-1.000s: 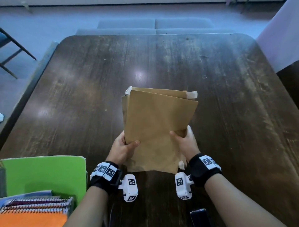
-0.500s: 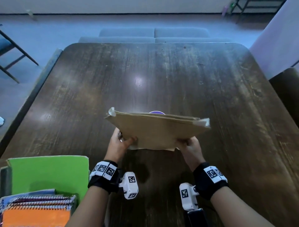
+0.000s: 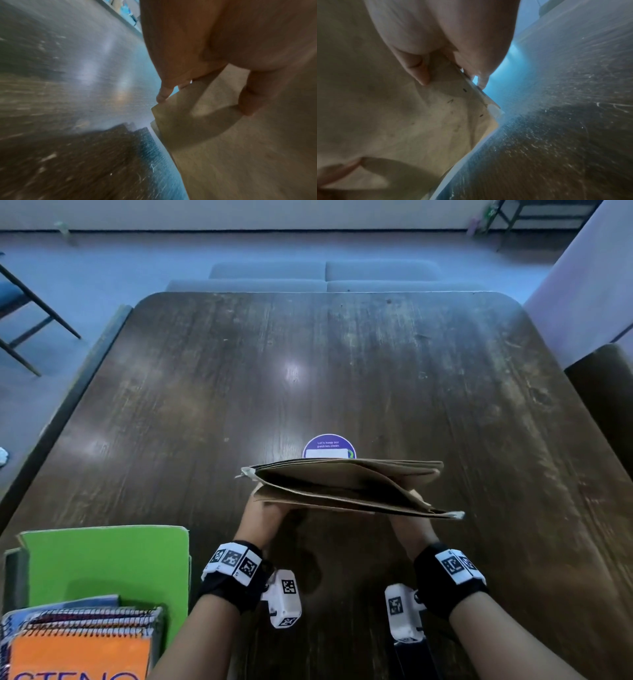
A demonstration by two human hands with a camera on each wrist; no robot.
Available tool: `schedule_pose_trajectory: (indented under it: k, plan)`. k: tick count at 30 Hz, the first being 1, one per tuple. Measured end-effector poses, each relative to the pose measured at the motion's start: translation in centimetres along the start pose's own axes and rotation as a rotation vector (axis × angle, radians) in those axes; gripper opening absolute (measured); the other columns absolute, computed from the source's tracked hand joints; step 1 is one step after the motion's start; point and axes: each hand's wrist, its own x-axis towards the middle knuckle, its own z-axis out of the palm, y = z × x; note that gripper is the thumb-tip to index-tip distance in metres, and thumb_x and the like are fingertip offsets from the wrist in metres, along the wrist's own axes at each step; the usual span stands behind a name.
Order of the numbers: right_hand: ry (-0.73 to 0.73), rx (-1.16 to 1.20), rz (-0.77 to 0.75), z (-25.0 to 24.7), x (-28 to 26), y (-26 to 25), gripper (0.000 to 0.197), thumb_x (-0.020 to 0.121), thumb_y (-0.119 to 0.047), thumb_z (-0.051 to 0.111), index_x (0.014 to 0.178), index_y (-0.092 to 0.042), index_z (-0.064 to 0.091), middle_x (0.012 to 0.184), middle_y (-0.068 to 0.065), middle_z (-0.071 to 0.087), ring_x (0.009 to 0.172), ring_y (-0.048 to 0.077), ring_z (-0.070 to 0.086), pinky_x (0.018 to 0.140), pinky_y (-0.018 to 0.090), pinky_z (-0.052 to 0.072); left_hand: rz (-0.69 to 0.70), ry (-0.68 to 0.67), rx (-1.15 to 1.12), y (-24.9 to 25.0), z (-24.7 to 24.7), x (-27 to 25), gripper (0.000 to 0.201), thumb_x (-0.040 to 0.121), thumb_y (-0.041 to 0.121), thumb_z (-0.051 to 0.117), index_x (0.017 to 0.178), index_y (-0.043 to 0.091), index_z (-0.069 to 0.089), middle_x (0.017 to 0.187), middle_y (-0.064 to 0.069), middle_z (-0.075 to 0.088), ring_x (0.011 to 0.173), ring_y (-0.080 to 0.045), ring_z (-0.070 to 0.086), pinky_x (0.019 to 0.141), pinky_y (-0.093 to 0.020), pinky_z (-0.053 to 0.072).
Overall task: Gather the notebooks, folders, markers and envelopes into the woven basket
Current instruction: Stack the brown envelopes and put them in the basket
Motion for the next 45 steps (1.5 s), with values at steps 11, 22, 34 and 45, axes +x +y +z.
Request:
schedule_pose_trajectory:
  k: [11, 22, 34, 45]
  plan:
    - [-0.091, -0.031, -0.122, -0.3, -5.5, -4.4, 0.025, 0.096, -0.003, 0.063, 0.077, -0.012, 0.075, 0.079, 0.003, 0.076, 0.077, 0.015, 0.071, 0.068, 0.030, 0.054, 0.000, 0.056, 0.118, 2.7, -2.4, -3.1, 0.031, 0.089, 0.022, 0.067, 0.119, 0.025, 0.059, 0.110, 0.006, 0.072, 0.106, -0.015, 0.067, 0.099, -0.040, 0.051]
    - [-0.091, -0.026, -0.317, 2.7, -14.3, -7.4, 0.019, 0.100, -0.007, 0.057, 0.088, 0.007, 0.062, 0.075, 0.010, 0.064, 0.063, 0.018, 0.060, 0.058, 0.029, 0.050, 0.232, 0.095, 0.210, 6.2, -12.1, -12.4, 0.040, 0.085, 0.042, 0.072, 0.114, 0.021, 0.054, 0.105, 0.004, 0.073, 0.098, -0.012, 0.069, 0.089, -0.039, 0.055]
    - [0.024, 0.054, -0.387, 13.4, -19.8, -9.7, 0.012, 0.100, -0.008, 0.057, 0.102, -0.015, 0.067, 0.095, -0.005, 0.073, 0.082, -0.002, 0.069, 0.073, 0.011, 0.053, -0.001, -0.267, 1.119, -0.6, -26.4, -14.7, 0.118, 0.046, 0.107, 0.030, 0.125, 0.025, 0.060, 0.127, -0.003, 0.056, 0.117, -0.023, 0.052, 0.099, -0.044, 0.048]
    - [-0.134, 0.132, -0.239, 22.4, -18.6, -8.6, 0.021, 0.100, 0.004, 0.051, 0.114, -0.006, 0.063, 0.086, -0.009, 0.077, 0.078, 0.000, 0.072, 0.068, 0.013, 0.054, 0.063, -0.240, 1.286, -3.3, -26.3, -13.3, 0.108, 0.045, 0.102, 0.045, 0.114, 0.021, 0.065, 0.119, -0.006, 0.065, 0.104, -0.028, 0.062, 0.092, -0.040, 0.053]
